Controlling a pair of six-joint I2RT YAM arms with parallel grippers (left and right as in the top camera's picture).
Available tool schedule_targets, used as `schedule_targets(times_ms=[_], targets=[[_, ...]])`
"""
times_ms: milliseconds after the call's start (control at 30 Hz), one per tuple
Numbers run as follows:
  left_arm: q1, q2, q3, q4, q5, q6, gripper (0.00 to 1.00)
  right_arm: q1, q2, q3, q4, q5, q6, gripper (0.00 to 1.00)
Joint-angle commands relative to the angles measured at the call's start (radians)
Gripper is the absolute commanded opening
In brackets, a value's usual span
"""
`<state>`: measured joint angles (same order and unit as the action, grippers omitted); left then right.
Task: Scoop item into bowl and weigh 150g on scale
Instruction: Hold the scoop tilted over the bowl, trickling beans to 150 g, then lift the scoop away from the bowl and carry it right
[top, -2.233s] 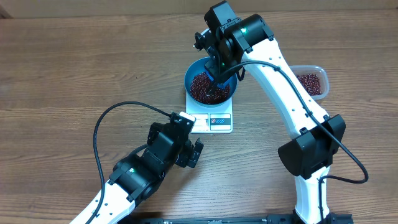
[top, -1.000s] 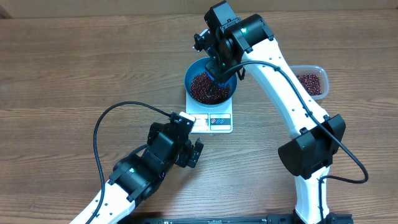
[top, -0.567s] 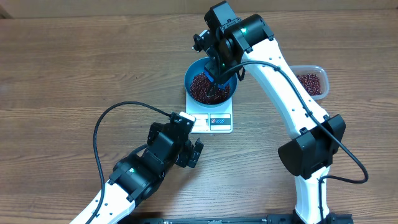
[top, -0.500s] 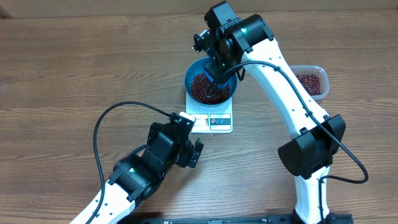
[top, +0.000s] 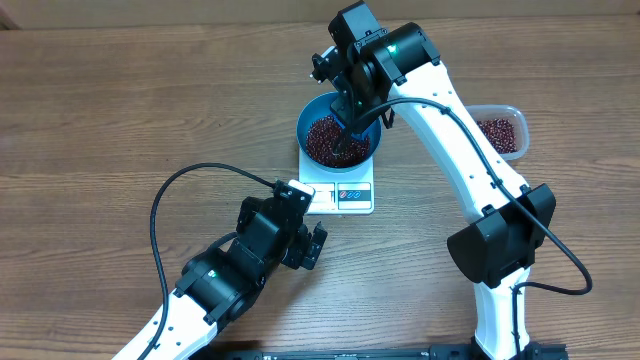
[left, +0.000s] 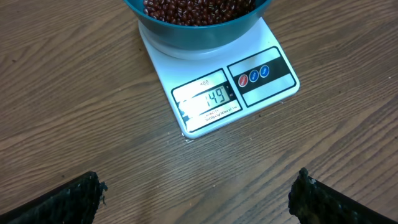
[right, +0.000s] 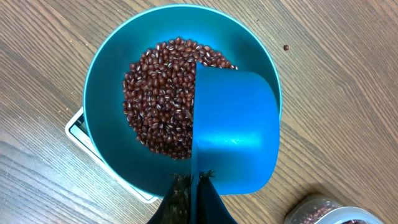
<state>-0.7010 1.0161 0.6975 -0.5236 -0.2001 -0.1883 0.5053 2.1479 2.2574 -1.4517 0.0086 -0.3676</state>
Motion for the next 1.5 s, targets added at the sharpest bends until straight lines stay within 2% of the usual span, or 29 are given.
schedule_targets(times_ms=[0,200,367,1467], targets=[[-0.006,0.005,-0.007,0.0,-0.017,-0.018,1.0,-0.002,-0.046,0.036,0.006,0.016,-0.008,0.04],[-0.006,0.005,-0.007,0.0,-0.017,-0.018,1.0,-0.002,-0.046,0.036,0.002,0.003,-0.007,0.04],[-0.006,0.005,-0.007,0.0,-0.017,-0.018,1.0,-0.002,-0.046,0.036,-0.007,-0.081,-0.003,0.04],[-0.006,0.005,-0.007,0.0,-0.017,-0.018,1.0,-0.002,-0.046,0.036,-0.023,-0.087,0.0,0.04]])
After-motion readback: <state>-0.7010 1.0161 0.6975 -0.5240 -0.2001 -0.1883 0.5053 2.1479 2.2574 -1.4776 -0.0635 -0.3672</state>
